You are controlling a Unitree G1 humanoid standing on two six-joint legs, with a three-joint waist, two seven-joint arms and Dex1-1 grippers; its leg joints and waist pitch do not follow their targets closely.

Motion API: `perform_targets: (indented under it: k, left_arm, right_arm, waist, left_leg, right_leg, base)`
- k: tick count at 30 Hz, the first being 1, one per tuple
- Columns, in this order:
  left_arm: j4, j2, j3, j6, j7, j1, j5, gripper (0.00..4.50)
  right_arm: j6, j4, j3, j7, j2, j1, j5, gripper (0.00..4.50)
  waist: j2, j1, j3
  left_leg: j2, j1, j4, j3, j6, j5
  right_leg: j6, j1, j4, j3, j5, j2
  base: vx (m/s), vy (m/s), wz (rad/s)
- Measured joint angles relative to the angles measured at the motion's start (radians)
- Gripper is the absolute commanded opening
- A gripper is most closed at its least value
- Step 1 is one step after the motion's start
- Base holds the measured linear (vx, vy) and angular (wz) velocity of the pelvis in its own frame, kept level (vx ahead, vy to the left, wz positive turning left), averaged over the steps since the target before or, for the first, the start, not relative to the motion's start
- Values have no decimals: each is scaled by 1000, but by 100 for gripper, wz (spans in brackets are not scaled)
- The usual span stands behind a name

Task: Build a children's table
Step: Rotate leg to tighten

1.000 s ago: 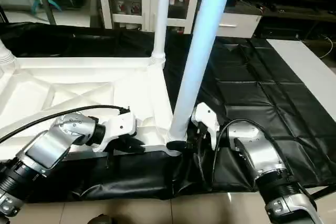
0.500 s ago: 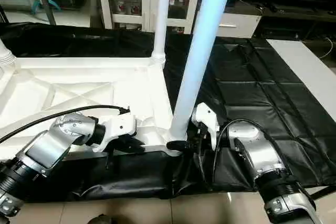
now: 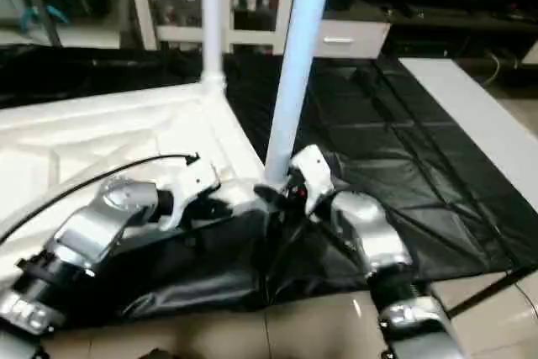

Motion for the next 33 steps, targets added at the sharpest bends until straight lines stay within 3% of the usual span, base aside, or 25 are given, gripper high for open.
perform_targets:
  k: [6,11,15,18,24,33]
  left_arm:
    - [127,-192,39,79,260,-80,36,0]
    - [145,-217,40,78,294,-93,38,0]
    - [143,-214,41,78,289,-94,46,0]
    - [136,-200,38,77,277,-93,45,0]
    - [54,-132,9,65,183,-56,40,0]
    - [-103,39,-54,18,-68,26,-15,0]
  right_arm:
    - [3,124,-99,-472,162,-93,-28,267]
    - [-31,159,-132,-549,199,-112,-28,267]
    - [-50,167,-139,-515,201,-112,-26,267]
    - [-59,158,-141,-477,190,-104,-17,337]
    - [-19,32,-133,-330,131,-52,16,380]
    - [84,-214,-21,107,-83,58,76,384]
  waist:
    - [2,3,0]
    - [2,9,0]
    - [2,9,0]
    - [4,9,2]
    - [5,6,2]
    - [5,28,2]
  left_leg:
    - [-1,-1,0,0,0,0]
    - [-1,-2,-2,0,0,0]
    - [-1,-3,-3,0,0,0]
    - [-1,-4,-4,0,0,0]
    - [0,-4,-7,0,0,0]
    - [0,-3,-12,2,0,0]
  right_leg:
    - [1,-1,-2,1,1,0]
    - [8,-1,-3,1,5,0]
    - [9,-1,-3,0,6,0]
    - [9,-2,-4,0,6,0]
    - [4,-4,-5,0,9,1]
    - [4,-2,-13,0,9,1]
  base:
    - [0,0,0]
    - [0,0,0]
    - [0,0,0]
    - [0,0,0]
    - [0,0,0]
    - [0,0,0]
